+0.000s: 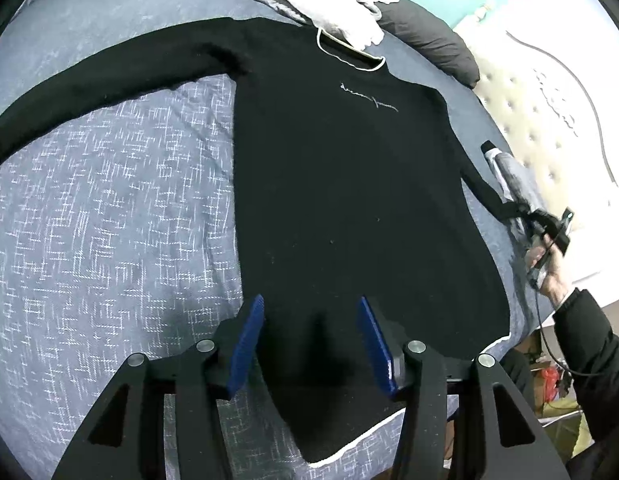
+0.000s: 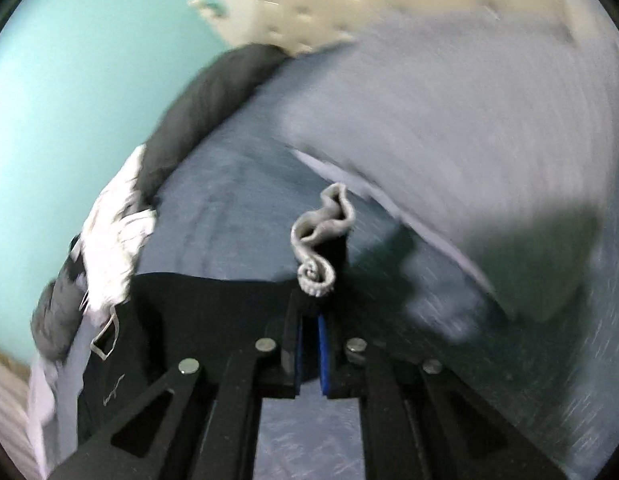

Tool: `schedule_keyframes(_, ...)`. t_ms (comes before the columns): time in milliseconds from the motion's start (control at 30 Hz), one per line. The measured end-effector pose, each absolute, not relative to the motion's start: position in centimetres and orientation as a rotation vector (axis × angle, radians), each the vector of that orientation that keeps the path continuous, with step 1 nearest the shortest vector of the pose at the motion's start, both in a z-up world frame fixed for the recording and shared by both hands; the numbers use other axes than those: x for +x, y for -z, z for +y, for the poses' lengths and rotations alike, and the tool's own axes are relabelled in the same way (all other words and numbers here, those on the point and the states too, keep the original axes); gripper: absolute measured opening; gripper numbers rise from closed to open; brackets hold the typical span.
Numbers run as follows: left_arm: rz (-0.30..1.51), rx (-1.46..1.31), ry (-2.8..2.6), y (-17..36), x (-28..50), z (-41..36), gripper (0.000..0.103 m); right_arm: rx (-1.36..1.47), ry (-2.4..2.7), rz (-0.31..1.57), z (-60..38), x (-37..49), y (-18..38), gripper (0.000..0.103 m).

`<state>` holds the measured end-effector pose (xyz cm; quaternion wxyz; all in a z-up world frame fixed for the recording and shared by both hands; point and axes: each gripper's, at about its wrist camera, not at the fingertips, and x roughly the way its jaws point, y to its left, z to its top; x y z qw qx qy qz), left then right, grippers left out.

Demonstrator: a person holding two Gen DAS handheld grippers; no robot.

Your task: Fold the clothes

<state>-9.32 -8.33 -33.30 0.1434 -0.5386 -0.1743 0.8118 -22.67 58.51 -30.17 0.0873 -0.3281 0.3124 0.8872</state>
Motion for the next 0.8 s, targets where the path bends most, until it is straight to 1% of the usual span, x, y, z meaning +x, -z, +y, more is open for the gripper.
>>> schedule_keyframes(233, -0.509, -1.53, -2.345, 32.9, -9.0, -8.2, 0.053, -0.831, -2.786, 0.721, 60.6, -25.2, 20.3, 0.005)
schedule_keyframes(333, -0.511, -1.525, -2.347, 32.8, -8.8, -8.2, 0.053, -0.814, -2.789, 0.663, 62.5, -26.2, 17.6, 0.005)
schedule_keyframes(500, -0.512, -1.528, -2.348, 32.7, -8.7, -8.2, 0.053, -0.868, -2.77, 0.61, 64.5, -28.8, 16.5, 0.005)
schedule_keyframes(800, -0.52, -1.518, -2.35, 32.4, -8.5, -8.6, 0.053, -0.948, -2.838, 0.592, 61.2, -30.0, 17.1, 0.005)
